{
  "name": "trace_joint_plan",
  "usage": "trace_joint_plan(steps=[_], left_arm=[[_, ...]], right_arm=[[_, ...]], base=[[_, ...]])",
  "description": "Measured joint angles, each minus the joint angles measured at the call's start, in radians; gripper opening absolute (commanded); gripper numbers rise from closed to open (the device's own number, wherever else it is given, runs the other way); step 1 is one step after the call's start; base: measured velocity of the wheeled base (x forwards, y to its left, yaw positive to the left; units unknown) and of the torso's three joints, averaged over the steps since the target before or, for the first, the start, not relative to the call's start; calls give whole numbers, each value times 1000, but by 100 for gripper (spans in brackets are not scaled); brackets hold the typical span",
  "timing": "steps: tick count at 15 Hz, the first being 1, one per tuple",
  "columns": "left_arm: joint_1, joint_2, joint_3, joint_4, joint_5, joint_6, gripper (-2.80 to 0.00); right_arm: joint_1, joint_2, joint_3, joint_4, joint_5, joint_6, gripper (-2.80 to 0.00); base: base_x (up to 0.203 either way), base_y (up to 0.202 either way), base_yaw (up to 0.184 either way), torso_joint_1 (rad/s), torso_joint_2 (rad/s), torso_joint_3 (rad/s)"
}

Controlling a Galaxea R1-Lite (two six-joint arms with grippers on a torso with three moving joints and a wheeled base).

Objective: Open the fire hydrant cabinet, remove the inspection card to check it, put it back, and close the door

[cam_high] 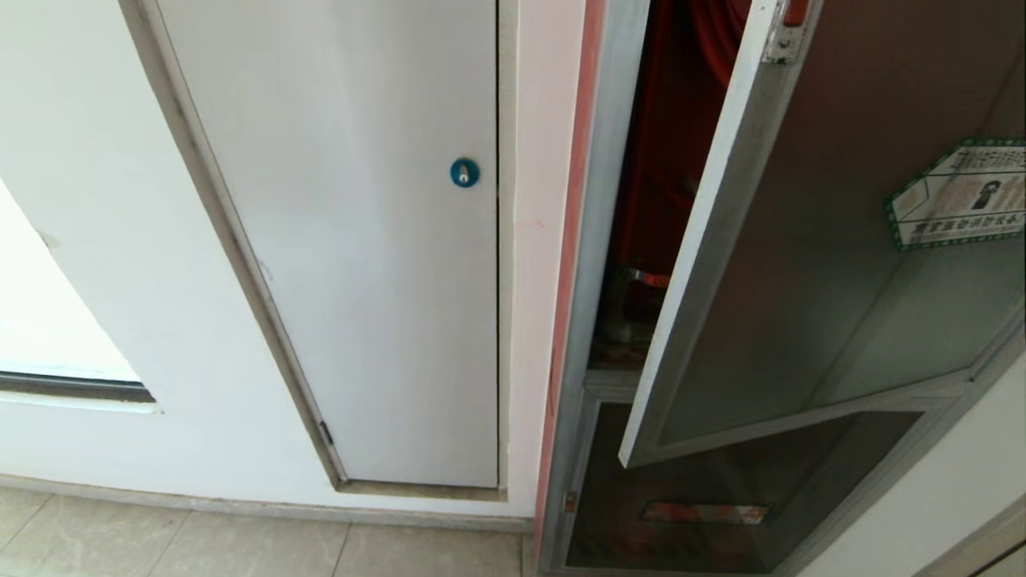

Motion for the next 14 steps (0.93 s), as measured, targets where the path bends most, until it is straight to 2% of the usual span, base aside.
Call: trace_joint_plan(steps=[6, 14], left_arm=[[-1, 0, 0, -1, 1, -1, -280], [-1, 0, 0, -1, 1, -1, -280]], right_arm=[[-1, 0, 0, 2, 0, 17, -280], [0, 0, 0, 1, -5, 38, -280]], base=[[181, 0, 0, 2, 3, 0], [0, 0, 0, 0, 0, 0]])
